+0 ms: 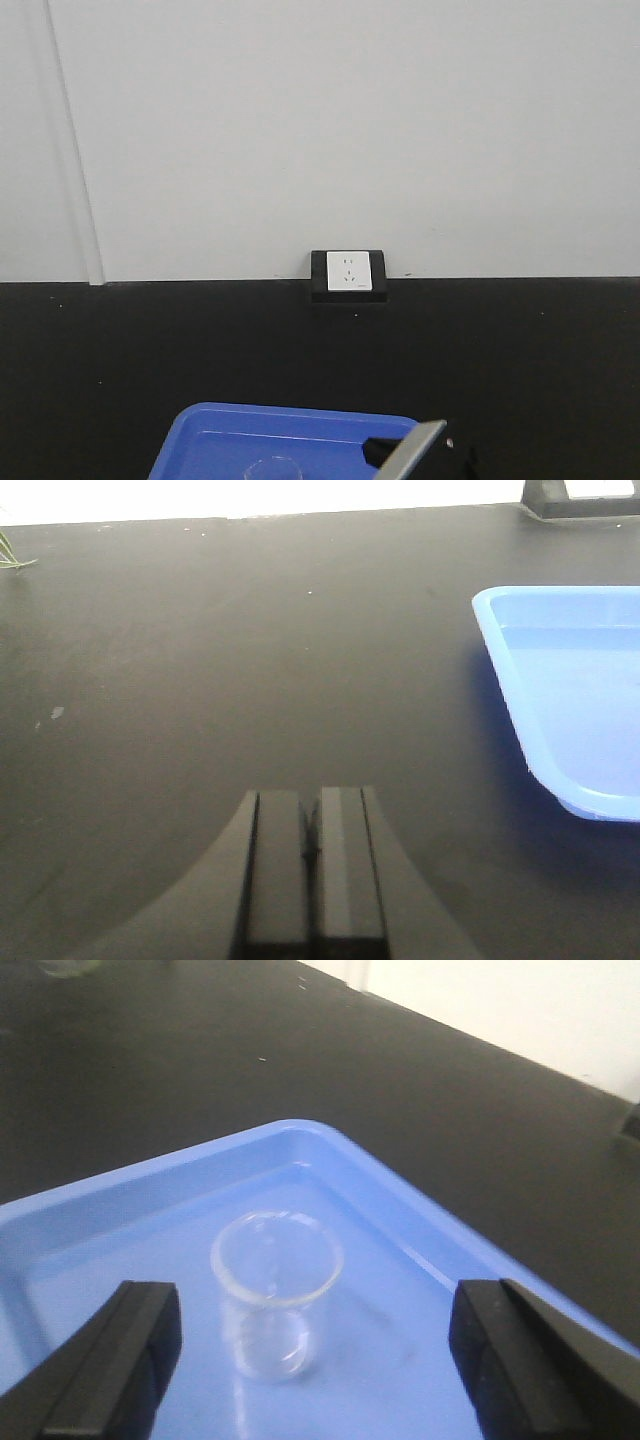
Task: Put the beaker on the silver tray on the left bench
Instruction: 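Lower the open right gripper around the clear glass beaker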
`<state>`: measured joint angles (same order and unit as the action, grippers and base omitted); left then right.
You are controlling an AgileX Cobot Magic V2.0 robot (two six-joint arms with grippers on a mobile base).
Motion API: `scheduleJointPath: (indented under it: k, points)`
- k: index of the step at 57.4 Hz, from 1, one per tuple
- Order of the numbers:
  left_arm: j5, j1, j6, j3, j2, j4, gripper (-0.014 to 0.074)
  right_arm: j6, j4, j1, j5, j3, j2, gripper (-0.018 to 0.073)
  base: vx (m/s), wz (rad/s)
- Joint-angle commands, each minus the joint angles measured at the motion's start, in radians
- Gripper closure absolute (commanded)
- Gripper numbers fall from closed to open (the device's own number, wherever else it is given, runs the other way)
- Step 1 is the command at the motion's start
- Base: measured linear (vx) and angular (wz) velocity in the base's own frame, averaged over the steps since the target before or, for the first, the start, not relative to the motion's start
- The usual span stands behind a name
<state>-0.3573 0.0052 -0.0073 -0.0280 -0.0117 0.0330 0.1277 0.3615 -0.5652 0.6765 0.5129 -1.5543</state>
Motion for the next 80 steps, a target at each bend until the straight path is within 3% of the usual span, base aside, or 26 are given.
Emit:
scheduleJointPath:
  k: [1,24,41,80]
  points:
    - [0.077,-0.007,-0.001,-0.028,-0.016,-0.002,0.0595,-0.025,-0.005,0.001,0.22,-0.052,-0.004,-0.0031,0.0,0.0]
    - [0.077,-0.007,-0.001,-0.028,-0.016,-0.002,0.0595,-0.033,-0.025,0.001,0.339,0.004,-0.204,-0.0031,0.0,0.0]
    - [0.077,-0.007,-0.001,-0.028,-0.016,-0.002,0.0595,0.095,0.045,0.001,0.349,0.15,-0.328,-0.0031,0.0,0.0]
    - [0.077,-0.007,-0.001,-0.028,-0.016,-0.002,0.0595,0.142,0.078,-0.001,0.356,0.364,-0.526,-0.0031,0.0,0.0]
